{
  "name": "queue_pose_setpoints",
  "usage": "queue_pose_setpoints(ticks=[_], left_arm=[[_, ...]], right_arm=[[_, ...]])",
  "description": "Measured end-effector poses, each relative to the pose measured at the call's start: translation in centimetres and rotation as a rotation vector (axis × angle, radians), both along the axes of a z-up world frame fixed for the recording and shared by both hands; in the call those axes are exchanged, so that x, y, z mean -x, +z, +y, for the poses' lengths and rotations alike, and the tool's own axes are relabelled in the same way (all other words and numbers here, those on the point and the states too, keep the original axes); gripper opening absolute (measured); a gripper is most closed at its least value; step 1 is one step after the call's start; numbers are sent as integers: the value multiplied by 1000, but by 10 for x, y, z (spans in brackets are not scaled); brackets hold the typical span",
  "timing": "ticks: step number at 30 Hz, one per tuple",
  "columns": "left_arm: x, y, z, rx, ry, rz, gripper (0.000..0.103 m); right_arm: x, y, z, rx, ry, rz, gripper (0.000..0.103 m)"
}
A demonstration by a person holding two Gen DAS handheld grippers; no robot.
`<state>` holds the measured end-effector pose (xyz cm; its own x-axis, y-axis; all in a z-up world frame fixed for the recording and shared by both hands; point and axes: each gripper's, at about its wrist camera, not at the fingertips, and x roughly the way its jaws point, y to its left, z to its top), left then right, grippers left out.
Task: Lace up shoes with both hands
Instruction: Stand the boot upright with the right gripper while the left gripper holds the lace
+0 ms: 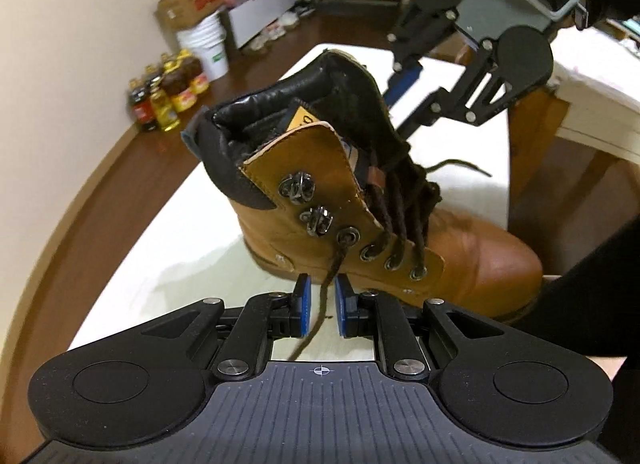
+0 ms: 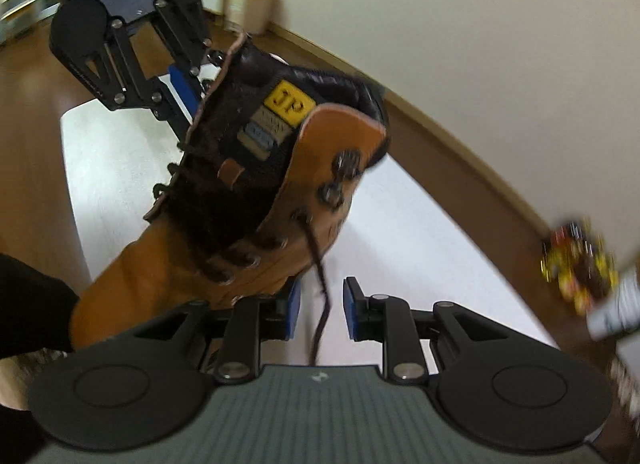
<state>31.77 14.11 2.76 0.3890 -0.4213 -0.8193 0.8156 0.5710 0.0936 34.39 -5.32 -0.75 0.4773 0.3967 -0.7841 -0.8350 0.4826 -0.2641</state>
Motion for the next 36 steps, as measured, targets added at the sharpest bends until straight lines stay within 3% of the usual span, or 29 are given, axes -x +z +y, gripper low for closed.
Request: queue_pose_setpoints(ticks=[3,4,6,9,13,16,18,20,26,30,36], left_arm=[[1,1,-4,4,45,9,13],[0,-1,-6,-2,66,21,8],[-1,-4,-8,-9,92,39,3],[-2,-3,-2,16,137,36,2],[-1,-2,13,69,175,-4,1],[-2,-14,18,22,176,52,1],[-2,-28,23,-33,179,104,1],[1,-25,30,-24,190,103,1],[10,-19,48,23,200,81,1],[20,-23,56,88,241,17,1],[41,-37,63,165,319,-113,2]], right_arm=[[-2,-8,7,25,120,-16,20],[-4,-10,10,35,143,-8,20],[-8,-14,12,38,148,30,6],[-14,-16,14,21,117,61,4],[-17,-19,18,9,42,17,4],[-16,-30,19,29,21,5,2],[-27,-49,7,85,-52,28,2],[-36,-58,-3,115,-106,45,2],[-32,-66,8,106,-148,33,2],[-35,-71,11,7,-217,62,2],[-32,-112,13,-24,-309,-52,4]])
